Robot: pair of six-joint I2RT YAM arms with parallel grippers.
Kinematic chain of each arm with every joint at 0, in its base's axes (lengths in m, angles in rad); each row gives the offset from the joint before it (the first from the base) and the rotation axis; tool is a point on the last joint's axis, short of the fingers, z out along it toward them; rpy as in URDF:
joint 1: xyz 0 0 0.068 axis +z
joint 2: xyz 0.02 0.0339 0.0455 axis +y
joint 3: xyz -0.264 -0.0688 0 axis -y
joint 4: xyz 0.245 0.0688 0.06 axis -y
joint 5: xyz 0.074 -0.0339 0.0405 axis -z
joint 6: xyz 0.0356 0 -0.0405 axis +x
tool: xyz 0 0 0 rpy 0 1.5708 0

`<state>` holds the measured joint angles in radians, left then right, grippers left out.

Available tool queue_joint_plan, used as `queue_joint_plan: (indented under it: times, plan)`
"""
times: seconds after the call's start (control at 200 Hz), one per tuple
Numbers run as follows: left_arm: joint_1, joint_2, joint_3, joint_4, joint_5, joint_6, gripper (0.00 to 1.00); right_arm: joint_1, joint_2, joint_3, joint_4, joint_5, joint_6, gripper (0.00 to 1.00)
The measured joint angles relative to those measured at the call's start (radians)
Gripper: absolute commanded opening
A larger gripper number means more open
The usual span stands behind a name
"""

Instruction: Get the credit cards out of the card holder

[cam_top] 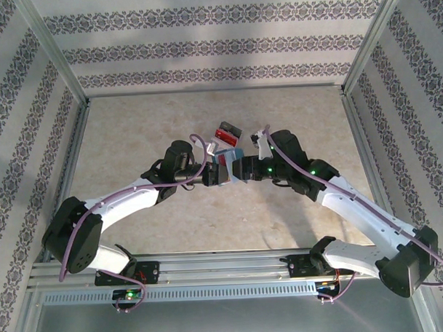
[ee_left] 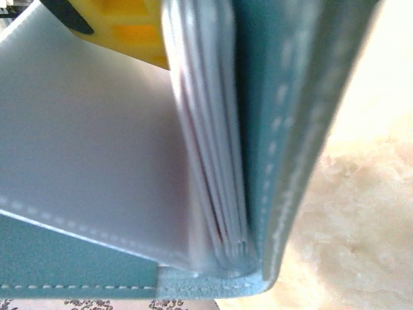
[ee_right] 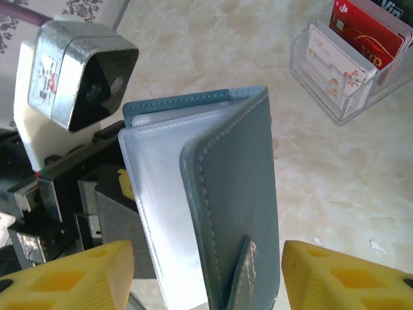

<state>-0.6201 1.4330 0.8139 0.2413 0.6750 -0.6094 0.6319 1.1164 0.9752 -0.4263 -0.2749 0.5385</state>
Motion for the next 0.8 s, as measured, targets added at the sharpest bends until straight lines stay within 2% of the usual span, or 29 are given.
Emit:
queue_joint_plan:
  times: [0.115, 0.35, 0.525, 0.655, 0.799]
  plan:
    - [0.000, 0.000, 0.000, -0.013, -0.010, 0.005, 0.22, 0.014, 0.021, 0.016, -0.014, 0.030, -0.021, 0.77]
    - [-0.002, -0.002, 0.011, -0.058, -0.037, 0.026, 0.21, 0.046, 0.067, 0.061, -0.047, 0.103, -0.048, 0.79]
    - [-0.003, -0.005, 0.012, -0.074, -0.058, 0.036, 0.00, 0.060, 0.114, 0.083, -0.070, 0.153, -0.051, 0.72]
    - [-0.005, -0.020, 0.012, -0.078, -0.083, 0.037, 0.00, 0.060, 0.126, 0.083, -0.081, 0.190, -0.045, 0.74]
    - [-0.008, -0.066, 0.012, -0.078, -0.113, 0.041, 0.00, 0.059, 0.126, 0.083, -0.080, 0.211, -0.031, 0.81]
